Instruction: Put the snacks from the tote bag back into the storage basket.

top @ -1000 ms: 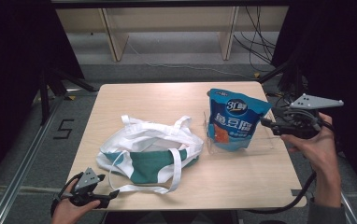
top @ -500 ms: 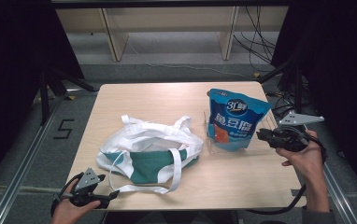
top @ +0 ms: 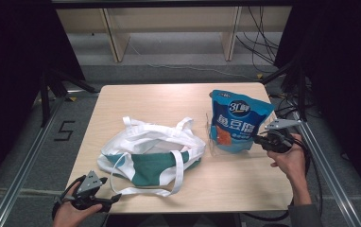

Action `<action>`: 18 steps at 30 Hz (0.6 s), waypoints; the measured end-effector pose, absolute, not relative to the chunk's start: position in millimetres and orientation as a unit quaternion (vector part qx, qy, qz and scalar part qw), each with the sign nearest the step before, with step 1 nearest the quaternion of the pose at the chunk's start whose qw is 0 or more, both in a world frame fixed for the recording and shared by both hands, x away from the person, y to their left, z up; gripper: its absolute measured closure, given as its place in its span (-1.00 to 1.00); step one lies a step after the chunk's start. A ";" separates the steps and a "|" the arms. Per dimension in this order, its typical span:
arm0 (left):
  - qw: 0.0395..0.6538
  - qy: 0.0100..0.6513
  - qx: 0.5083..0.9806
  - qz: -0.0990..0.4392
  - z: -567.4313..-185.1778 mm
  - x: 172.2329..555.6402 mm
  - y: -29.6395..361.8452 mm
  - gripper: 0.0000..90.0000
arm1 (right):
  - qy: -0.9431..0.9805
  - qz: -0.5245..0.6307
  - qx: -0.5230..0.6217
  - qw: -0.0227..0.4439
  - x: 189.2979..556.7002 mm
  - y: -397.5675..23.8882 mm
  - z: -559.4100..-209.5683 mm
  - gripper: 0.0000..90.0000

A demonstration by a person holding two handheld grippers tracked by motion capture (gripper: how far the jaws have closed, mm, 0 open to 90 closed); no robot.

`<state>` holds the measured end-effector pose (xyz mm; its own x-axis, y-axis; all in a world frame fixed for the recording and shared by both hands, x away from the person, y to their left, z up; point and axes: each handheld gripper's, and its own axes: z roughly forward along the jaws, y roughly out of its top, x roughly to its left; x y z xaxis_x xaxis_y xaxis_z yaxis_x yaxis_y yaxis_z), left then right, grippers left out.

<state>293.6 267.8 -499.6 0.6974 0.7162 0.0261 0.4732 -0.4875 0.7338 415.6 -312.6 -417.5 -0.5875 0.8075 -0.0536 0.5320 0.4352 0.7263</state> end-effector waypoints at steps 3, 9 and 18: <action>0.368 0.360 0.841 0.169 -500.9 294.1 266.7 -0.58 | 0.817 0.340 0.412 0.215 419.1 -313.0 -420.7 1.00; 0.360 0.330 0.853 0.184 -499.1 297.1 269.3 -0.58 | 0.817 0.334 0.423 0.203 423.7 -313.8 -421.7 1.00; 0.368 0.347 0.845 0.175 -500.9 294.5 266.6 -0.58 | 0.816 0.340 0.407 0.231 433.7 -321.5 -430.1 1.00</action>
